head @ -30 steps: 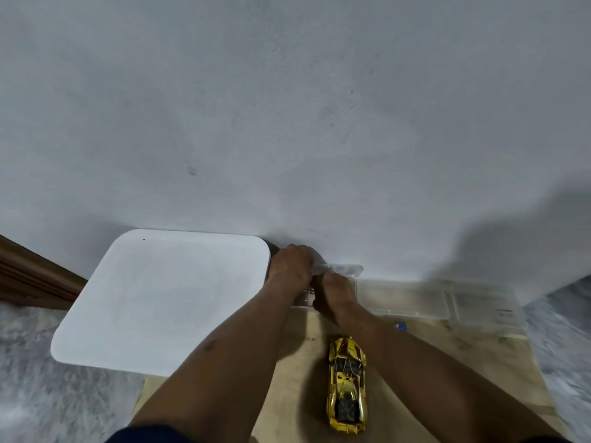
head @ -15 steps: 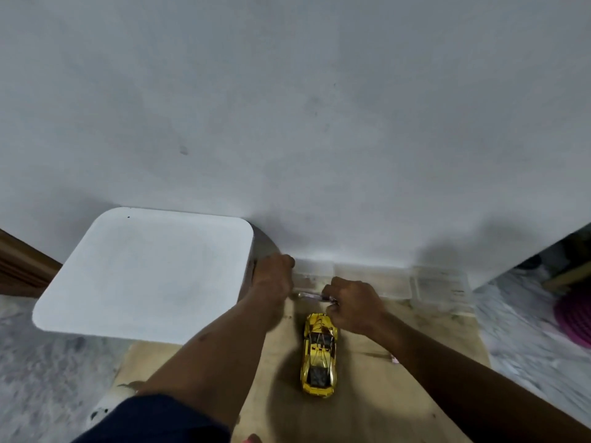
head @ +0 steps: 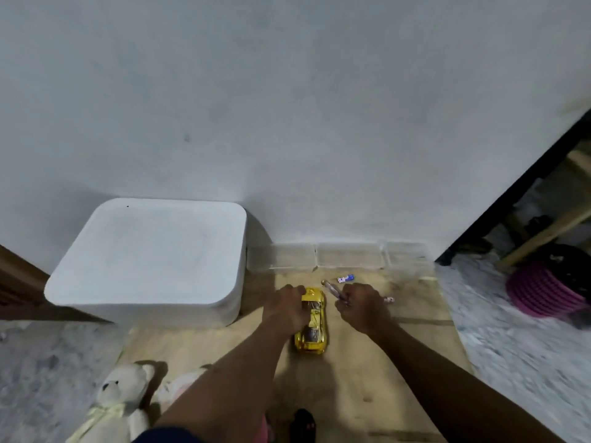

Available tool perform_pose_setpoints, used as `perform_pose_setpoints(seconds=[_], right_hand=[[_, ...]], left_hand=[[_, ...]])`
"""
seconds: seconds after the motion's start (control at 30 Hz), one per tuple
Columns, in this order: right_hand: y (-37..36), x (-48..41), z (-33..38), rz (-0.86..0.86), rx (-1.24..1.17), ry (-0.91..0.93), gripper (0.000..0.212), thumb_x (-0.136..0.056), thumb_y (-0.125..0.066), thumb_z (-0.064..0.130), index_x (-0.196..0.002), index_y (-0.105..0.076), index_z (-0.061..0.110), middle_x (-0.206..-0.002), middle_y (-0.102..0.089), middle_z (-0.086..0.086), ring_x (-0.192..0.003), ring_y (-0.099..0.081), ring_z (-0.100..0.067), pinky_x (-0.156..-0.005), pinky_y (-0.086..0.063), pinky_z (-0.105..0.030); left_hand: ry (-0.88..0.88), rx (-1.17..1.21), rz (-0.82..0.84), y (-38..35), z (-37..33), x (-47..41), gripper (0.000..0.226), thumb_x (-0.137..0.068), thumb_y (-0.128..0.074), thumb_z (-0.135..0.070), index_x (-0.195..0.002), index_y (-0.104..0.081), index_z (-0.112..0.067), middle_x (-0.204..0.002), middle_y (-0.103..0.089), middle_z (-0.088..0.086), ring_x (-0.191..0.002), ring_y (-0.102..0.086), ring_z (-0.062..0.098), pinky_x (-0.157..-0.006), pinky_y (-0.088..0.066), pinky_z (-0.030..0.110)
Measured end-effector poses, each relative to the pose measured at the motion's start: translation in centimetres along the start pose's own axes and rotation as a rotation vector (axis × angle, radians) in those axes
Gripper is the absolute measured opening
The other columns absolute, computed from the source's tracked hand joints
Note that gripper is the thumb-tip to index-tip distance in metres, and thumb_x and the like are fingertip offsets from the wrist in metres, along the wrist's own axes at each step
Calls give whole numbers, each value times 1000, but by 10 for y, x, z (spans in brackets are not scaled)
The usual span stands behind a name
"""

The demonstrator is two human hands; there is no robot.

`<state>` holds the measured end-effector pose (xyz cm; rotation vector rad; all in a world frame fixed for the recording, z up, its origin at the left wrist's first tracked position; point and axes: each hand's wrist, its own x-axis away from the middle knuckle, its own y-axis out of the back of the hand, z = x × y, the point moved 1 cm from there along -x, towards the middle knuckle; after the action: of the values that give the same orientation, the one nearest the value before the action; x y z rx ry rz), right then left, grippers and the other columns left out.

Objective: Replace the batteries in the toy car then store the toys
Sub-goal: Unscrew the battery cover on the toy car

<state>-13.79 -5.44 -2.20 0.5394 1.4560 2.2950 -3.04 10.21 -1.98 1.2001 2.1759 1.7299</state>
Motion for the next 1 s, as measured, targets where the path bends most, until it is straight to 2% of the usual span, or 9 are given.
perform_pose_setpoints(seconds=[0.1,0.2,0.3,0.47,0.6,0.73,0.87,0.93,1.0], right_hand=[[3,14,5,-47,-21,-35,17,-82,-72,23,-82,-69,6,-79,-68,-13,-66,-57,-24,-55,-28,-21],[8,25,11,-26,-28,-111,20,-85,-68,27,-90,-71,8,-86,-69,-10,-74,-60,-23,-59,-35,-23],[12,33,18,-19,-35,-153,19,-84,-67,27,-91,-71,10,-88,-69,-10,-81,-64,-28,-63,-38,-25],[14,41,19,-21,-42,-159,17,-86,-66,26,-92,-70,11,-89,-69,-9,-72,-53,-21,-63,-37,-26],[13,52,11,-1,-56,-175,14,-87,-66,25,-92,-70,12,-88,-69,-8,-73,-54,-19,-64,-38,-25],[18,58,2,11,-70,-189,14,-86,-66,26,-90,-70,14,-82,-66,-5,-72,-56,-19,-63,-39,-24],[28,59,-5,-11,-81,-177,12,-84,-66,26,-86,-69,14,-76,-60,-1,-73,-56,-21,-63,-40,-25],[32,59,-5,-20,-96,-164,14,-83,-66,27,-87,-71,14,-80,-66,-3,-75,-60,-22,-63,-43,-26],[37,58,-1,-28,-116,-154,15,-84,-67,29,-89,-73,16,-82,-66,-2,-76,-62,-21,-63,-44,-25]], left_hand=[[-36,-28,65,-13,-2,14,59,-89,-57,-43,-145,-39,-33,-139,-47,6,-123,-54,30,-97,-49,39],[-123,-64,168,-24,-2,22,68,-89,-58,-47,-151,-30,-41,-160,-19,8,-126,-53,34,-101,-47,42],[-156,-57,232,-32,-2,29,72,-90,-58,-47,-153,-24,-42,-164,-3,12,-125,-54,38,-104,-46,40],[-111,6,176,-47,-6,34,66,-88,-58,-55,-144,-37,-27,-159,-15,15,-119,-57,39,-94,-49,39],[-15,-4,214,-65,-9,42,89,-75,-63,-73,-142,-36,-22,-148,-29,12,-121,-55,35,-94,-51,41],[57,95,208,-71,-19,48,81,-76,-72,-52,-140,-36,-18,-139,-34,11,-120,-54,36,-95,-50,41],[144,388,91,-52,-20,48,53,-73,-77,-36,-116,-50,-22,-120,-44,7,-106,-59,32,-84,-51,34],[153,529,32,-43,-17,46,43,-68,-78,-29,-101,-51,-30,-117,-52,8,-97,-61,29,-76,-53,33],[153,674,-22,-34,-12,45,39,-64,-75,-26,-91,-50,-41,-114,-58,7,-94,-63,26,-76,-57,36]])
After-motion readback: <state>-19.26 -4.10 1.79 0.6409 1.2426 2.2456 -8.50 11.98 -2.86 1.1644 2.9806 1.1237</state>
